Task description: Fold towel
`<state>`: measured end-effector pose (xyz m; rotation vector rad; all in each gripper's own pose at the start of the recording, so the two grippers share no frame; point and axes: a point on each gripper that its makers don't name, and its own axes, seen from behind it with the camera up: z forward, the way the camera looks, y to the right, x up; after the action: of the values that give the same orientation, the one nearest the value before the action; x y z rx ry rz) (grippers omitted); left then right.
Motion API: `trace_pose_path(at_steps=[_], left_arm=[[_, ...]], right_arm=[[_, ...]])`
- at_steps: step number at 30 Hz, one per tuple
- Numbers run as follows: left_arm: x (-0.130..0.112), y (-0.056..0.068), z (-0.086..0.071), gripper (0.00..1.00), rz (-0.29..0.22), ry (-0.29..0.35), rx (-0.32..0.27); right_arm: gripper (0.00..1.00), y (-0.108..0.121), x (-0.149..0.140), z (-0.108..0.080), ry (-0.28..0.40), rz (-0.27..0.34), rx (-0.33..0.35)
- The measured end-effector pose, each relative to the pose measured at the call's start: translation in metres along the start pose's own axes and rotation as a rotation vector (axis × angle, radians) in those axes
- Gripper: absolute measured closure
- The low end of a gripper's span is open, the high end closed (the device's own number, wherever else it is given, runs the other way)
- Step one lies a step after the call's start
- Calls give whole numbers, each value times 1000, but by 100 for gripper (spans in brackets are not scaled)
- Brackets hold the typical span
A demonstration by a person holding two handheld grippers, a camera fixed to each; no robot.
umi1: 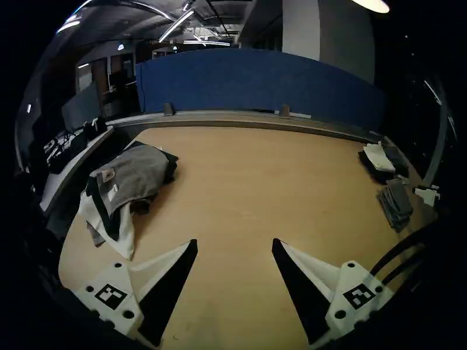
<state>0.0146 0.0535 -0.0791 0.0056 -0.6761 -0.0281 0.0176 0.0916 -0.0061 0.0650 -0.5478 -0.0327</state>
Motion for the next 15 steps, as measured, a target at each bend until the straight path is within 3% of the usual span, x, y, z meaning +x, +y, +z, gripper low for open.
trace_pose_path(at_steps=[5,15], left_arm=[[8,1,-1,5,-1,28,-10],[42,10,-9,5,-5,143,-45]], right_arm=[[0,-8,39,-22,158,31,-9],[0,-34,109,-83,476,113,-2]])
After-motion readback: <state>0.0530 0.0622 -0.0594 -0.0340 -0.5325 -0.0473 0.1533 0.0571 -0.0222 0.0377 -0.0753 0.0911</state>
